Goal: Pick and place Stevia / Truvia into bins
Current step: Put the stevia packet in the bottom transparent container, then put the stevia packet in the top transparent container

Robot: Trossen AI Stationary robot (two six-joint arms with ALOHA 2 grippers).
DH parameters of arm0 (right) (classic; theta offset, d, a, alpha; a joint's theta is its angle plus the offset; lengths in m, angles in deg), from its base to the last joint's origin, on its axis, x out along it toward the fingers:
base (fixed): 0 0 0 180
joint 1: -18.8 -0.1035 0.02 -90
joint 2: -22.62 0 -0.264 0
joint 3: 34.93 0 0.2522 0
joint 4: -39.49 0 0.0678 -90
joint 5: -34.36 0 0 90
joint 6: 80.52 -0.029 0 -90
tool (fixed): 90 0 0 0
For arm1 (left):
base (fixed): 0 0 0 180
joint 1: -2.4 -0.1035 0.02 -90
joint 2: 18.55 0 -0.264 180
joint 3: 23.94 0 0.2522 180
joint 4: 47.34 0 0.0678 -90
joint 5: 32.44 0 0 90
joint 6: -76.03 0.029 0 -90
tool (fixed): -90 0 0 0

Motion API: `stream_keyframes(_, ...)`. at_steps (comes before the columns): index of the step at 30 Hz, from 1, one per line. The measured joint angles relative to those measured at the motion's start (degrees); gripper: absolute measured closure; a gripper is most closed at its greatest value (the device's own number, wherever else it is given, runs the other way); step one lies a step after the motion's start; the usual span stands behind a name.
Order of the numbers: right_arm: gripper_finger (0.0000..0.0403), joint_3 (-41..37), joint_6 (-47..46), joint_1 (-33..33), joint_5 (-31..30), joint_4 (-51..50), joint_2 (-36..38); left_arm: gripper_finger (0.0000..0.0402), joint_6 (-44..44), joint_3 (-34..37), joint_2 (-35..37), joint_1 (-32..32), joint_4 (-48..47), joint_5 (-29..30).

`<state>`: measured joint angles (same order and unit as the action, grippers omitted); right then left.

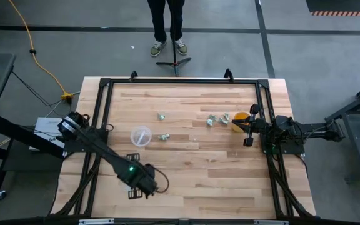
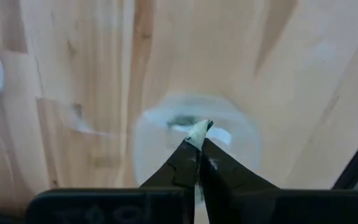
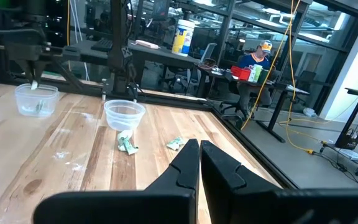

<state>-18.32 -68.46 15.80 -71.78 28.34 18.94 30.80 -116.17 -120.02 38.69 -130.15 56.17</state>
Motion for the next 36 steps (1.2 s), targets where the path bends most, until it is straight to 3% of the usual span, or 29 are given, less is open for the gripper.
stream_keyframes(6, 0.0396, 0.01, -0.12, 0.0, 0.0, 0.0, 0.0, 0.0356, -8.55, 0.0, 0.0, 2.52, -0.96, 0.79)
stream_keyframes(11, 0.0396, 0.01, -0.48, 0.0, 0.0, 0.0, 0.01, 0.0287, -14.11, 0.02, 0.0, 2.34, -4.71, 2.22)
stream_keyframes(16, 0.0396, 0.02, -0.52, 0.01, 0.0, 0.0, 0.01, 0.0212, -11.44, 0.02, 0.0, 2.32, -4.64, 5.3)
stream_keyframes(18, 0.0396, 0.0, -0.51, 0.01, 0.0, 0.03, 0.01, 0.0189, -9.72, 0.02, 0.0, 2.13, -4.59, 11.34)
stream_keyframes(22, 0.0396, 0.02, -0.2, 0.0, 0.0, 0.45, 0.02, 0.0164, -8.57, 0.02, 0.02, -0.48, -3.7, 30.42)
stream_keyframes(24, 0.0396, 0.02, -0.23, 0.0, 0.04, 0.41, 0.02, 0.0161, -5.76, 0.14, 0.05, -3.76, -2.47, 33.41)
stream_keyframes(28, 0.0396, 0.02, -1.23, 0.02, 0.15, 0.2, 0.02, 0.0164, 6.02, 2.76, 0.07, -10.72, 4.87, 33.88)
stream_keyframes(36, 0.0396, 0.02, -1.51, 0.01, 0.15, 0.13, 0.02, 0.0176, 30.22, 9.43, 0.07, -22.92, 19.48, 27.47)
